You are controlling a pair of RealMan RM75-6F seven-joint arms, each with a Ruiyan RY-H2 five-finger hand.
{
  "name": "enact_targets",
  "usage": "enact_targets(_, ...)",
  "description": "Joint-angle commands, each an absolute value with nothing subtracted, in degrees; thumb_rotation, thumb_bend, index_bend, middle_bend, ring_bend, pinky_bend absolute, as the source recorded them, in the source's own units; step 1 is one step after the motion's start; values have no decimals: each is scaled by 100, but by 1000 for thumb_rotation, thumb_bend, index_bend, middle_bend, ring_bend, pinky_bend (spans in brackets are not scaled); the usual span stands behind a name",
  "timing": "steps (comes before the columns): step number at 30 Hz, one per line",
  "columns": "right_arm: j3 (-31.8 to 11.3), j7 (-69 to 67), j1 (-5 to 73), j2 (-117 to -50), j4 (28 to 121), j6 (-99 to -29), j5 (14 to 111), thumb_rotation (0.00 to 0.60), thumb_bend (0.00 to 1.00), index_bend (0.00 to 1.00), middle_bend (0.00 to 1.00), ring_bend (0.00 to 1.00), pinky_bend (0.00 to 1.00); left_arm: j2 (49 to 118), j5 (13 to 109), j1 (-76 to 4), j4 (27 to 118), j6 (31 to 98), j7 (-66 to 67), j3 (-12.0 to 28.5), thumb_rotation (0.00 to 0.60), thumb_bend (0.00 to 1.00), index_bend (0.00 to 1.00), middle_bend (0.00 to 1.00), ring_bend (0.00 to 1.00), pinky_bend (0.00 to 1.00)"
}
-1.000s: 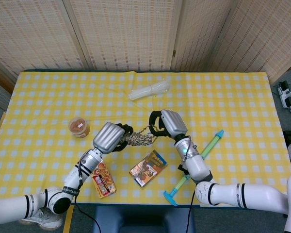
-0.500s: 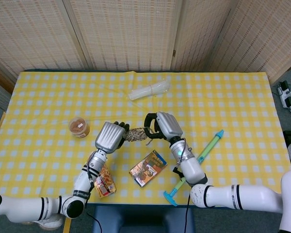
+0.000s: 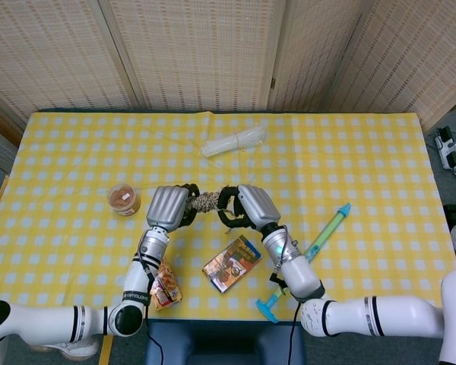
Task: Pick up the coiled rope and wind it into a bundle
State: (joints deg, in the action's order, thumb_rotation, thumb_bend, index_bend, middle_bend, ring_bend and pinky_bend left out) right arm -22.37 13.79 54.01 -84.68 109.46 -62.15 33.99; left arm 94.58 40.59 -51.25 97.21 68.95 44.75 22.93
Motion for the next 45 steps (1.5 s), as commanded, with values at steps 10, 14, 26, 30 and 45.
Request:
enact_targets(10,-1905,1061,5105,-8481,11068,-6175,4429,600,634,501,442,579,554,8822,3312,-4901,10212,6535,3124,3000,600,720,685,763,768,854)
enact_targets(14,-1773,1127,4989,-8477,11055,-6354,4797,600,633,365,393,513,507,8569,3277,-4855,10293,6468,2877,3045,600,720,683,763,768,854)
enact_targets(26,-1435,1156,4480,-8062,11232,-6722,5514,600,488,0,100,202,267,8021,3372,-4697,10638,6130,2040,3014,600,719,682,763,768,855)
enact_targets(30,-1146,1133,4075,-7743,11231,-7087,6050,600,487,0,94,181,246,7853,3606,-4614,10710,6094,1809,2934,600,720,680,763,767,855)
enact_targets(45,406,-134,2056,-6145,10625,-8433,8194,600,487,42,48,111,129,7428,4565,-4233,10860,6164,1070,2476,600,720,680,763,765,854)
